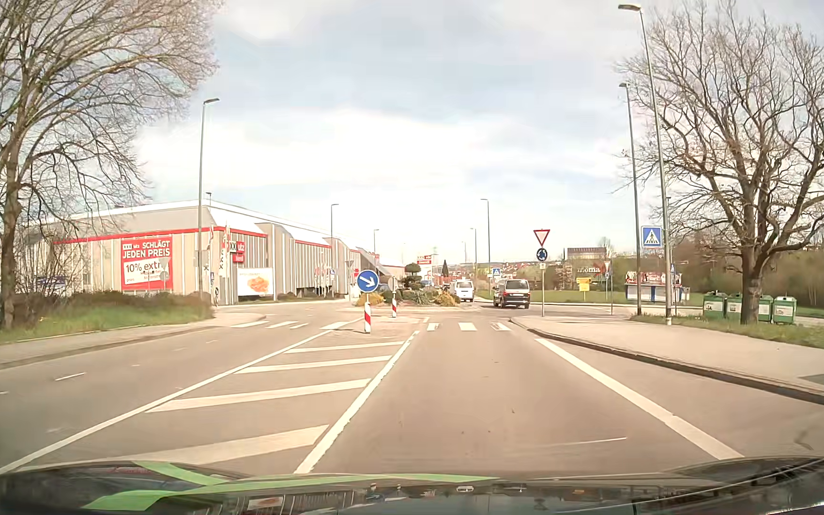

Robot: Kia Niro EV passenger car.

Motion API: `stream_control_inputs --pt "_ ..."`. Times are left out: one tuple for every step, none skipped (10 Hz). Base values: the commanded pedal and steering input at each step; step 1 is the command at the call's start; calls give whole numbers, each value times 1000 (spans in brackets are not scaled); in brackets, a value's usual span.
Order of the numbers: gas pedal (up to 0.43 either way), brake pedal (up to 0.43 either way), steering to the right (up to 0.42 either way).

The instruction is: Follow the waypoints while adhering to traffic rules and regulations

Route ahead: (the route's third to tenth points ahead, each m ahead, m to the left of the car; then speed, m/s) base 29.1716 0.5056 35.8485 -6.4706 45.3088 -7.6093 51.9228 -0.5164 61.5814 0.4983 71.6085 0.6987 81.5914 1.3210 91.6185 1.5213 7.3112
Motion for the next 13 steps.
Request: stream_control_inputs --pt "0 104 -2" --pt "0 110 -2" --pt "0 110 -2" --pt "0 116 -2" --pt "0 122 -3" --pt "0 134 -3" --pt "0 152 -3" --pt "0 152 -3" --pt "0 152 -3" --pt "0 152 -3" --pt "0 140 -3" --pt "0 140 -3" --pt "0 140 1"
